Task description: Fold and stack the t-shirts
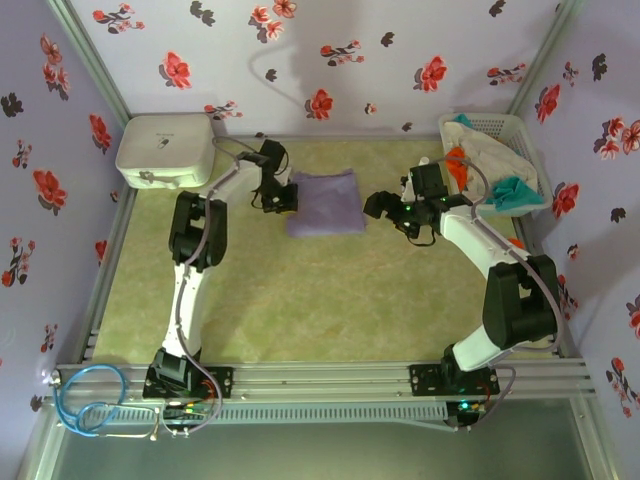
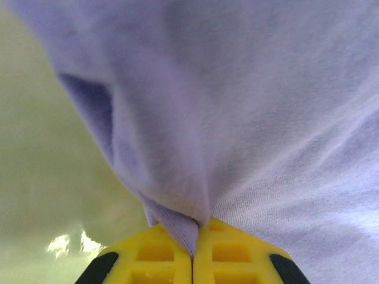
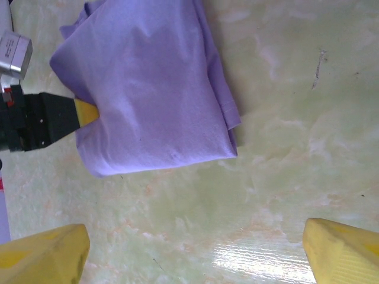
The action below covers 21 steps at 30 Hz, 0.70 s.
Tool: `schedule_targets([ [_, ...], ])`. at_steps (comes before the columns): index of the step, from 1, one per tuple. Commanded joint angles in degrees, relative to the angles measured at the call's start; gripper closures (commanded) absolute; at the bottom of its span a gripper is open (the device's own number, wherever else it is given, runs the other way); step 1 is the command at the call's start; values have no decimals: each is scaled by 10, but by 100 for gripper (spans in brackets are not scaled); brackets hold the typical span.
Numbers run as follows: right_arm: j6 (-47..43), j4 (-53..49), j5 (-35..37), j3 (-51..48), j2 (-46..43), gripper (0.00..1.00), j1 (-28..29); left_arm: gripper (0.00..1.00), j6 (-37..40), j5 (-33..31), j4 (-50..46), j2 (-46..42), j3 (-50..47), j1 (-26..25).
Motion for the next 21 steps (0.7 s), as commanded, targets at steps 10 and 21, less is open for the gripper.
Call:
schedule_targets([
  [10, -4, -2, -1, -13, -3, 8, -4, 100, 50, -153, -119, -192, -203, 28],
  [21, -16, -13, 4, -16, -3, 8, -6, 100, 89, -281, -174, -291, -285, 91],
])
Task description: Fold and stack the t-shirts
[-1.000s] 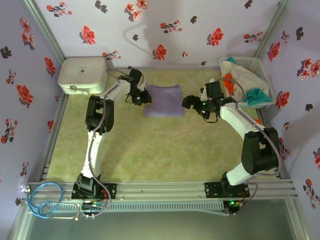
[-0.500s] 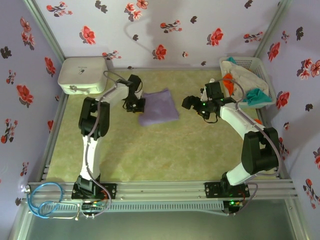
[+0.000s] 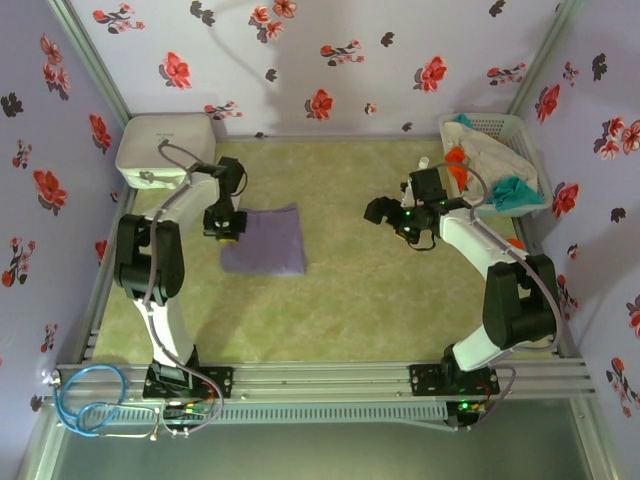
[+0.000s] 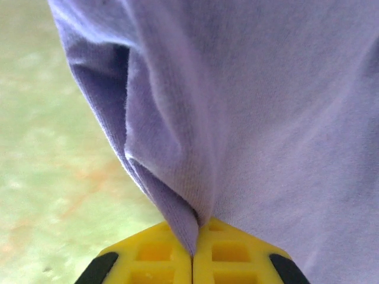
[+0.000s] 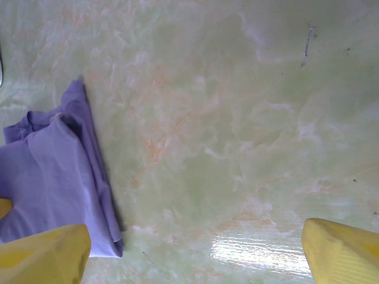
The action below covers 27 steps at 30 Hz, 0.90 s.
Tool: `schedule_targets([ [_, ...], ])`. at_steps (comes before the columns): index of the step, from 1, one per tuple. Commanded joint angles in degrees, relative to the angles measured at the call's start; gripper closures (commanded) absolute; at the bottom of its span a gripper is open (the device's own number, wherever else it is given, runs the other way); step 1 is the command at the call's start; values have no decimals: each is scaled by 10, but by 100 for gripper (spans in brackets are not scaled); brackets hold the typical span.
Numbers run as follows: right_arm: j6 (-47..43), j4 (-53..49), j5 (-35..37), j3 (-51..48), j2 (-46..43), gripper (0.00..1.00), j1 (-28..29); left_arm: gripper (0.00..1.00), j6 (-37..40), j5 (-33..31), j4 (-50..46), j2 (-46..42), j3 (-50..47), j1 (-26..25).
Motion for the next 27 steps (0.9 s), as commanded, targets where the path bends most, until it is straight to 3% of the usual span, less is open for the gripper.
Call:
schedule_targets([
  [1, -17, -14, 3, 9, 0, 8, -6, 100, 29, -68, -31, -28, -21, 18],
  [8, -24, -28, -4, 43, 23, 8, -7, 100, 64, -178, -46, -29, -14, 55],
  [22, -20, -24, -17, 47, 35, 8, -7, 100, 96, -278, -28, -6, 12, 149],
  [27, -18, -8, -22, 32, 28, 8, -8, 100, 105, -281, -10, 15, 18, 171],
])
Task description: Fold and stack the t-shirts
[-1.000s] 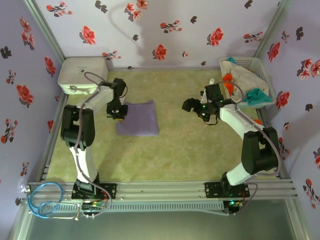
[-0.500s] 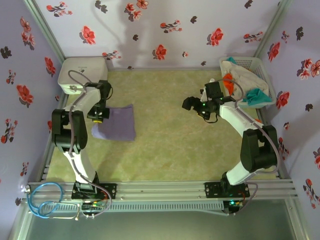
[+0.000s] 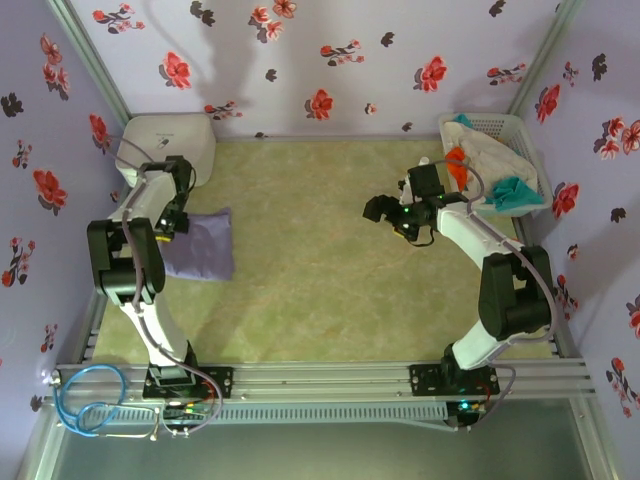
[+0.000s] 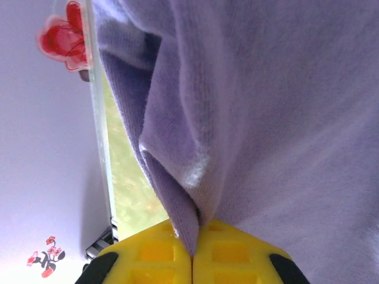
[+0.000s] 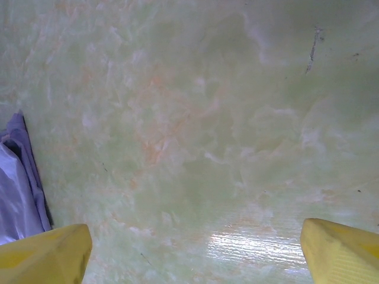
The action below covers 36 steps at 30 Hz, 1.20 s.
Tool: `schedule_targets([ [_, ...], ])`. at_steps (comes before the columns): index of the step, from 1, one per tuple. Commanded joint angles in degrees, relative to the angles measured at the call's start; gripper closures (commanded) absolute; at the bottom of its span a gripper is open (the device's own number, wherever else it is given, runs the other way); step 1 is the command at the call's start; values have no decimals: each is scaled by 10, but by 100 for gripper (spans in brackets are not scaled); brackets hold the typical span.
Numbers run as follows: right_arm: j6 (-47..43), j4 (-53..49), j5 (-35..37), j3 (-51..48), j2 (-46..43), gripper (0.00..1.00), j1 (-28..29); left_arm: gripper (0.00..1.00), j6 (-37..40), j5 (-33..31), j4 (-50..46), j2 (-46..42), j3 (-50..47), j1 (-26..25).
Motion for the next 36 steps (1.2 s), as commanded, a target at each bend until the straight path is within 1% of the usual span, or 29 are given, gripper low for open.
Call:
schedule_targets([
  [1, -4, 10, -12, -2, -4, 9, -4, 100, 16, -30, 12, 24, 14, 13],
  [7, -11, 14, -18, -9, 1, 9, -4, 100, 19, -29, 21, 55, 37, 41],
  [14, -9, 27, -35, -16, 14, 9, -4, 100, 28, -39, 21, 76, 73, 60],
  [19, -12, 34, -36, -24, 14, 9, -4, 100, 28, -39, 25, 92, 67, 65],
  [23, -7, 44, -41, -33, 16, 9, -4, 100, 14, -38, 13, 109, 74, 72],
  [32, -11, 42, -40, -38, 15, 9, -6, 100, 8, -39, 5, 115, 83, 92],
  [33, -11, 41, -40, -38, 15, 9, -5, 99, 6, -39, 5, 116, 84, 93],
  [36, -12, 40, -43, -37, 14, 9, -5, 90, -3, -38, -1, 112, 88, 92],
])
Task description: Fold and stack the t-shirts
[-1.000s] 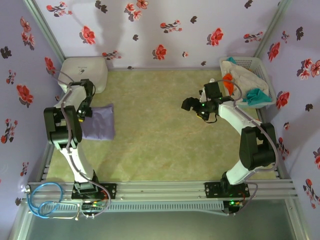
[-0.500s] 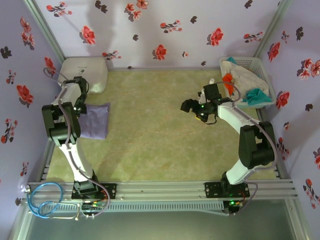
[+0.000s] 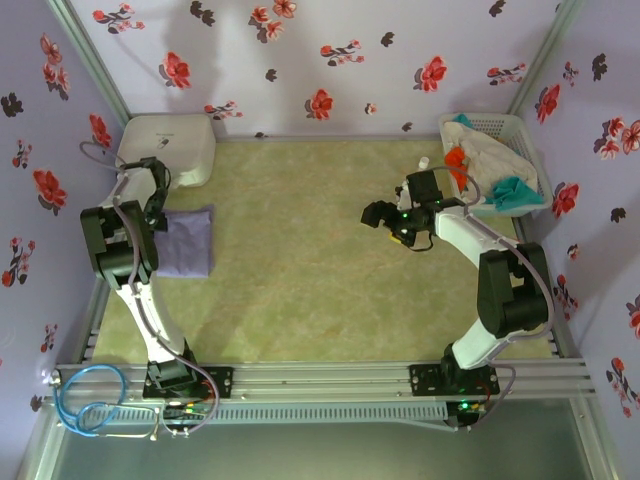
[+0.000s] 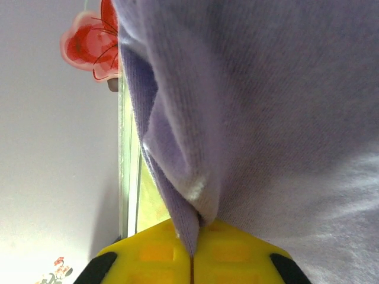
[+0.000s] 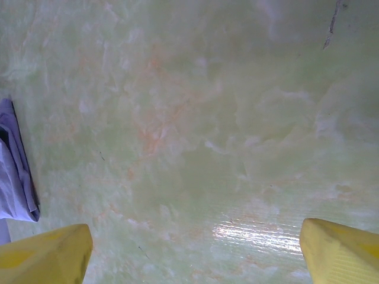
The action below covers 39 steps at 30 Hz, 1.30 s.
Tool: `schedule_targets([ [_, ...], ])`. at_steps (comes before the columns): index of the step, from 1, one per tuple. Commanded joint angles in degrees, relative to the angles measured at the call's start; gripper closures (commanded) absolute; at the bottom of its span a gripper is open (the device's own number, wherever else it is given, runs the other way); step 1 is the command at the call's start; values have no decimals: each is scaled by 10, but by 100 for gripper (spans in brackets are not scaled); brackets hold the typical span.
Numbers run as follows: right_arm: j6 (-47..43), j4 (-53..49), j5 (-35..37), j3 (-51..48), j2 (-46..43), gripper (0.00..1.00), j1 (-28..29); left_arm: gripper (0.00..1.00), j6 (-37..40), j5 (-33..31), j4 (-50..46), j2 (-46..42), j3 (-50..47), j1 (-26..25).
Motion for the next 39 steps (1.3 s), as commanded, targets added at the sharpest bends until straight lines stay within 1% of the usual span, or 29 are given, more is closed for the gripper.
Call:
schedule_targets([
  [1, -11, 7, -12, -6, 4, 9, -5, 88, -21, -12, -24, 6, 21, 3],
  [2, -11, 6, -12, -6, 5, 9, -5, 79, -24, -10, -26, 4, 23, 2],
  [3, -12, 5, -12, -4, 5, 9, -5, 64, -26, -9, -27, 0, 23, 2],
  [4, -11, 4, -11, -4, 5, 9, -5, 56, -29, -7, -26, -4, 23, 3],
  [5, -11, 4, -12, -4, 5, 9, -5, 54, -31, -7, -26, -8, 23, 2],
  [6, -11, 4, -13, -3, 4, 9, -5, 48, -35, -7, -26, -12, 23, 2],
  [7, -11, 3, -14, -3, 5, 9, -5, 45, -37, -7, -26, -16, 23, 3],
  [8, -10, 3, -14, -2, 5, 9, -5, 40, -40, -6, -28, -19, 24, 2],
  [11, -10, 2, -14, -1, 2, 9, -5, 38, -45, 3, -34, -31, 29, -3],
  [16, -20, -15, -5, 13, 2, 8, -5, 36, -52, 25, -35, -67, 28, -28],
  [21, -52, -44, 44, 26, -23, 5, -5, 32, -61, 68, -18, -125, 25, -58],
  [25, -86, -44, 104, 15, -62, 1, -6, 30, -58, 69, 10, -177, 16, -102],
  [28, -105, -28, 153, -2, -95, 1, -7, 25, -51, 83, 63, -222, -15, -143],
  [30, -113, -17, 175, -9, -112, 1, -8, 21, -43, 105, 126, -255, -48, -165],
  [31, -115, -16, 191, -9, -120, 1, -9, 17, -38, 119, 162, -274, -70, -174],
  [33, -122, -17, 227, -9, -131, 1, -10, 4, -28, 145, 245, -313, -124, -184],
  [34, -128, -15, 244, -9, -137, 1, -11, 0, -21, 160, 294, -338, -156, -188],
  [35, -137, -15, 259, -11, -143, 1, -11, 0, -15, 178, 335, -362, -186, -189],
  [37, -156, -7, 290, -20, -160, 1, -11, 0, -11, 193, 396, -401, -232, -189],
  [39, -173, 17, 315, -40, -185, 1, -11, 0, 10, 206, 451, -433, -274, -189],
])
